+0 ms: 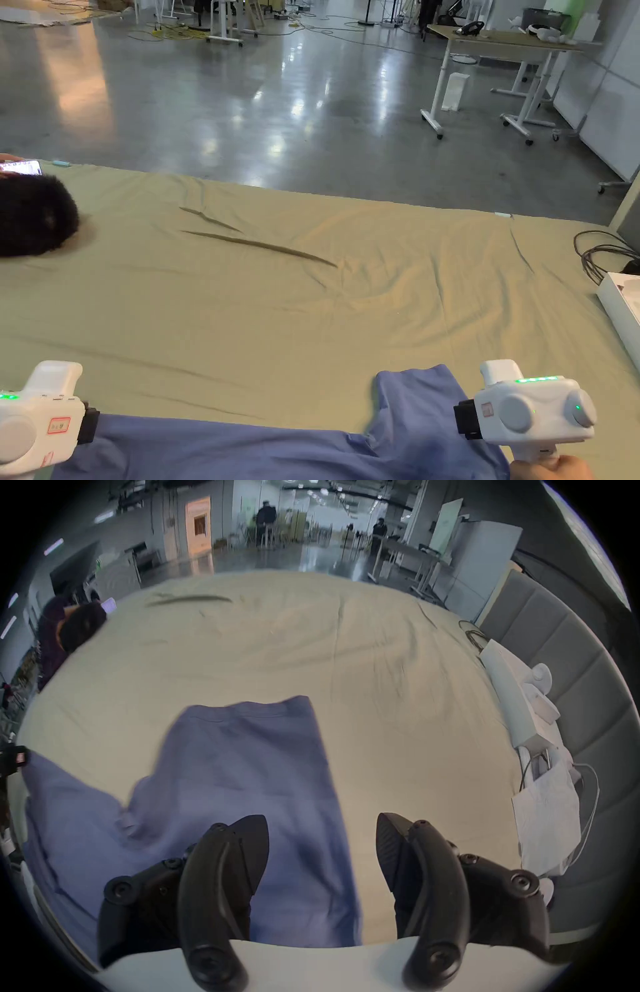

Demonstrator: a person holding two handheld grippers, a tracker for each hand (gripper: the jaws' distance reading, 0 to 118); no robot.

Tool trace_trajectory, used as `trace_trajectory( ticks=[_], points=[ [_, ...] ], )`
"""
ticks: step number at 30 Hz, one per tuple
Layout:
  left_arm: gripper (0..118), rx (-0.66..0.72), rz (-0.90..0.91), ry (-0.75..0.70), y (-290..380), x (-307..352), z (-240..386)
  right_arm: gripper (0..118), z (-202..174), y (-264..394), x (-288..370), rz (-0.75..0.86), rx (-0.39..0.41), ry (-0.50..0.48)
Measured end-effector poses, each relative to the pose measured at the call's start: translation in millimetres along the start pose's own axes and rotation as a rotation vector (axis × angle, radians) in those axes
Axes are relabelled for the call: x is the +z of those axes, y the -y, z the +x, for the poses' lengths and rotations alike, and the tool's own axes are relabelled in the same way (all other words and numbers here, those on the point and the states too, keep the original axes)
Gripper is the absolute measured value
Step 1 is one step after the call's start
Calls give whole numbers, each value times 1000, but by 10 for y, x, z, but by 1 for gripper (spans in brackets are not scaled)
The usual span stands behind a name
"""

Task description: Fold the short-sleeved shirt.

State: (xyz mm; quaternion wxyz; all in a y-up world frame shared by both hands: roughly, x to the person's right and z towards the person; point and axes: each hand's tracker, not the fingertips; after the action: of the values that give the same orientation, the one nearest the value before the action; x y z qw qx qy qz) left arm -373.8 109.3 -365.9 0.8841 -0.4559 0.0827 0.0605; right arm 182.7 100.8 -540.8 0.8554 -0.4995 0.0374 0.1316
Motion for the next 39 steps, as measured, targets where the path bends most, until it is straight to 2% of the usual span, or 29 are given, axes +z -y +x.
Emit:
trace_trajectory(
  ticks=[2, 4, 6, 9, 11, 14, 15, 17, 21, 23, 29, 39],
  points=[
    [5, 0, 1, -3, 27, 42, 17, 69, 26, -88, -176, -36, -22, -67],
    [5, -3, 6, -6, 59, 74, 30, 69, 34, -157, -350, -97, -61, -70],
    [5, -5, 1, -12, 62, 53, 33, 69, 25, -176, -471, -117, -48, -63],
    [5, 7, -8, -11, 77, 48, 28, 67, 28, -172, -478, -124, -70, -75],
    [5, 7, -12, -15, 96, 58, 55, 50, 19, -153, -442, -106, -87, -106],
    [5, 5, -22, -20, 133, 50, 81, 23, -23, -116, -430, -90, -61, -110],
    [5, 11, -24, -17, 143, 53, 81, 0, -21, -115, -426, -83, -59, -114],
    [5, 18, -26, -16, 178, 61, 91, 0, -6, -89, -398, -68, -96, -153],
    [5, 30, -21, -20, 225, 110, 67, 0, -23, 13, -163, -16, -102, -142],
    [5, 46, -10, 0, 252, 167, 39, 0, 19, 75, 47, 43, -134, -184],
    [5, 63, 48, 39, 266, 535, -19, 0, 237, 300, 744, 172, -186, -200],
    [5, 69, 158, 94, 379, 1413, -194, 0, 464, 911, 1873, 294, -159, -188]
  ],
)
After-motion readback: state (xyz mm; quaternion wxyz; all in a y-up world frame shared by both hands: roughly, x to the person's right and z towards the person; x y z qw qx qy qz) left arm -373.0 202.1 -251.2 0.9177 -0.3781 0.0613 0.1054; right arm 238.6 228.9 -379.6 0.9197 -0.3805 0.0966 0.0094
